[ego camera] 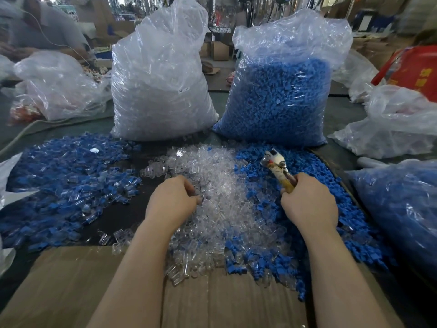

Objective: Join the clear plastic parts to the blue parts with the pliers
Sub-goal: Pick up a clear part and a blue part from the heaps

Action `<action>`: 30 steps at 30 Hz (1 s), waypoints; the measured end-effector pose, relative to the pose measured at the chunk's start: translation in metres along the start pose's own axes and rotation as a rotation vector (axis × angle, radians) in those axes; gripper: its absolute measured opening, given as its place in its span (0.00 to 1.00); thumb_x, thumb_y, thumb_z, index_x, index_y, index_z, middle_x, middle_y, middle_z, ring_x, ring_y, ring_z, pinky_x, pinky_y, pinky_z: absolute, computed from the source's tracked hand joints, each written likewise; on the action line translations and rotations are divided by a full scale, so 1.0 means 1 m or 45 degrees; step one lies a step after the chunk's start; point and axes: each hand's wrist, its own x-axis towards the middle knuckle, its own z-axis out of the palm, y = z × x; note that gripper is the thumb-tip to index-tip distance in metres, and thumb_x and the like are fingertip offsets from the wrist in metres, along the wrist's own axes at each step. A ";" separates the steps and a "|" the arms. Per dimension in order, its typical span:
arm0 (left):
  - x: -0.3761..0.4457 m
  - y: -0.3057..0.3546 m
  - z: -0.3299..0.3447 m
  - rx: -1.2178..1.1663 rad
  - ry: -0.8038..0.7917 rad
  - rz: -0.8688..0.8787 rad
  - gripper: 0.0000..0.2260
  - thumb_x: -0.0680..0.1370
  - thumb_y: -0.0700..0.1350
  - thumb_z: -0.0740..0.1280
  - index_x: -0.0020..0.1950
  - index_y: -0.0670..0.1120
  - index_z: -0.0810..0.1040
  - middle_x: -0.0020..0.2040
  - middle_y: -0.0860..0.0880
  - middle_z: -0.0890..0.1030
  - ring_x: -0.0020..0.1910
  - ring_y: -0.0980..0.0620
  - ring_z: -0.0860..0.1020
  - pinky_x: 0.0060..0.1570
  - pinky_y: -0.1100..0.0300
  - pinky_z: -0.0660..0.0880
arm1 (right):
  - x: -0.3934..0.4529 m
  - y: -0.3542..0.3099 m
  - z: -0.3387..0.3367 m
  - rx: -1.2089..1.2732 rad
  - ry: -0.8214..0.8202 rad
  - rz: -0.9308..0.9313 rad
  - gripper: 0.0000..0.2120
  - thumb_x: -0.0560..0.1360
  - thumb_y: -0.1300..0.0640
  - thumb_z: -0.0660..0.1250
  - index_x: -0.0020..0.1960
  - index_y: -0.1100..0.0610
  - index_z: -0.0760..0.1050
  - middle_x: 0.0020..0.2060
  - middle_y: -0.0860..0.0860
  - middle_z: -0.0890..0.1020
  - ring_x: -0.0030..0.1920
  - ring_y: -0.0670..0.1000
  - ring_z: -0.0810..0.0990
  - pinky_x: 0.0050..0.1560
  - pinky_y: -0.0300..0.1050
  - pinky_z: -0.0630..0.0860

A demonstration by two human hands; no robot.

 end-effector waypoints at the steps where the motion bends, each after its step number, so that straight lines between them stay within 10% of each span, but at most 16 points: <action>1: 0.000 0.000 0.001 -0.016 0.023 0.000 0.07 0.75 0.49 0.74 0.47 0.51 0.77 0.43 0.55 0.78 0.43 0.55 0.76 0.46 0.55 0.75 | 0.001 -0.001 0.000 0.058 0.003 -0.015 0.07 0.77 0.51 0.67 0.46 0.52 0.70 0.33 0.49 0.71 0.30 0.49 0.67 0.27 0.42 0.59; 14: -0.002 0.001 0.005 -0.120 0.125 -0.063 0.10 0.72 0.48 0.76 0.36 0.50 0.77 0.35 0.54 0.80 0.36 0.55 0.78 0.32 0.61 0.69 | -0.005 -0.018 0.001 0.605 -0.101 -0.215 0.06 0.74 0.55 0.70 0.48 0.47 0.74 0.40 0.41 0.78 0.43 0.49 0.78 0.44 0.48 0.74; 20: -0.005 0.005 0.001 -0.233 0.109 -0.060 0.10 0.73 0.49 0.75 0.34 0.49 0.80 0.32 0.55 0.81 0.32 0.56 0.78 0.33 0.60 0.72 | -0.009 -0.023 0.003 0.863 -0.068 -0.237 0.03 0.74 0.54 0.71 0.42 0.49 0.77 0.33 0.44 0.79 0.34 0.45 0.75 0.36 0.45 0.72; 27: -0.009 0.025 -0.006 -0.963 0.128 -0.056 0.06 0.75 0.43 0.74 0.43 0.44 0.79 0.36 0.49 0.84 0.31 0.57 0.80 0.32 0.64 0.78 | -0.012 -0.027 0.000 1.138 -0.086 -0.278 0.05 0.76 0.57 0.70 0.42 0.49 0.79 0.28 0.42 0.78 0.26 0.42 0.70 0.29 0.41 0.68; 30: -0.016 0.042 -0.002 -1.349 0.010 -0.030 0.06 0.74 0.39 0.74 0.48 0.42 0.79 0.36 0.49 0.85 0.37 0.53 0.84 0.37 0.65 0.78 | -0.016 -0.035 -0.004 1.269 -0.050 -0.314 0.07 0.76 0.57 0.71 0.42 0.47 0.78 0.37 0.52 0.83 0.39 0.54 0.81 0.40 0.48 0.78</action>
